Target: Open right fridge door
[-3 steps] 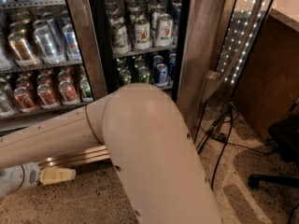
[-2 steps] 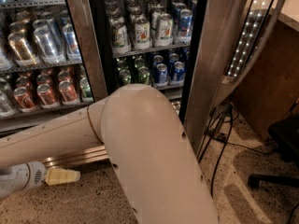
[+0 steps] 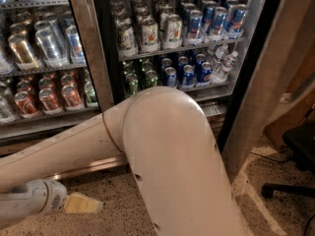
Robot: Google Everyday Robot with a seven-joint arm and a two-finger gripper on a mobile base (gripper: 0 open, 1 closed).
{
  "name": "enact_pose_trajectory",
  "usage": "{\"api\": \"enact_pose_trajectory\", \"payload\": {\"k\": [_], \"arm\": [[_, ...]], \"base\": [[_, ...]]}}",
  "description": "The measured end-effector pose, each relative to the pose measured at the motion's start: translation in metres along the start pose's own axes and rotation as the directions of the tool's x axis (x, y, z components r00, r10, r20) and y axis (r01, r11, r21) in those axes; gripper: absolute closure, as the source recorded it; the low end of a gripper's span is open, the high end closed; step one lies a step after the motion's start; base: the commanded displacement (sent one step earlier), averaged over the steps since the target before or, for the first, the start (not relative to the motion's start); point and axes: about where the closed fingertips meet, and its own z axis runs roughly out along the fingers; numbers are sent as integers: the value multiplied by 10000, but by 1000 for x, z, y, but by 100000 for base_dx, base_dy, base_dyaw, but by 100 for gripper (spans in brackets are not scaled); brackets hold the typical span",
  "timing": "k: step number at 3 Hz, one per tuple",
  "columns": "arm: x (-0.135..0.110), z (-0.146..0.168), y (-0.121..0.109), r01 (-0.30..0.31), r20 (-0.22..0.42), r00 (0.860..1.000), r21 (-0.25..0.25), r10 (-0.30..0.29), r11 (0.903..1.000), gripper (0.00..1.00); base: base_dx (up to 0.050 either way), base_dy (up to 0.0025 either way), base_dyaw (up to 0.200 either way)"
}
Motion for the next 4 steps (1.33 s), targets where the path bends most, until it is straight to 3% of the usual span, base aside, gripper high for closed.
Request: {"api": "enact_pose_trajectory", "payload": {"k": [1,2,3,4], "arm": [[17,7,-37,-1044,-280,9939,865,1071,9908,0],[28,13,-72,-1935,-447,9777,1862,2051,9633,0],[42,16,-63,-2056,-1044,9690,1620,2240,9651,0],[42,16,-63,-2057,-1044,9690,1621,2240,9651,0]], "base": [[0,0,0],[0,0,0],[0,0,0],[0,0,0]]}}
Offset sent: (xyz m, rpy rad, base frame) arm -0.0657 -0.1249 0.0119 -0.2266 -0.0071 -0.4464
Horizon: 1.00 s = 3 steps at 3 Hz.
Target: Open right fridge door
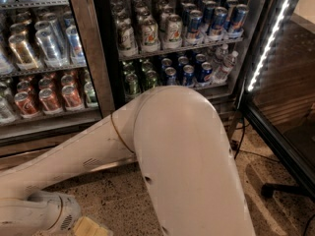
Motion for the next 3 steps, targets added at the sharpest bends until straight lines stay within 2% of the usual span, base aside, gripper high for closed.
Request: {"api": "enact_pose_trajectory", "payload": {"k": [1,2,3], "arm": [[-17,14,-10,-504,17,9987,539,504,9973,0],[-56,22,-32,-1379,589,9894,976,1326,9856,0],[-89,11,-42,-2028,1190,9744,971,1909,9744,0]], "base": [[0,0,0],[0,0,0],[0,0,0]]}}
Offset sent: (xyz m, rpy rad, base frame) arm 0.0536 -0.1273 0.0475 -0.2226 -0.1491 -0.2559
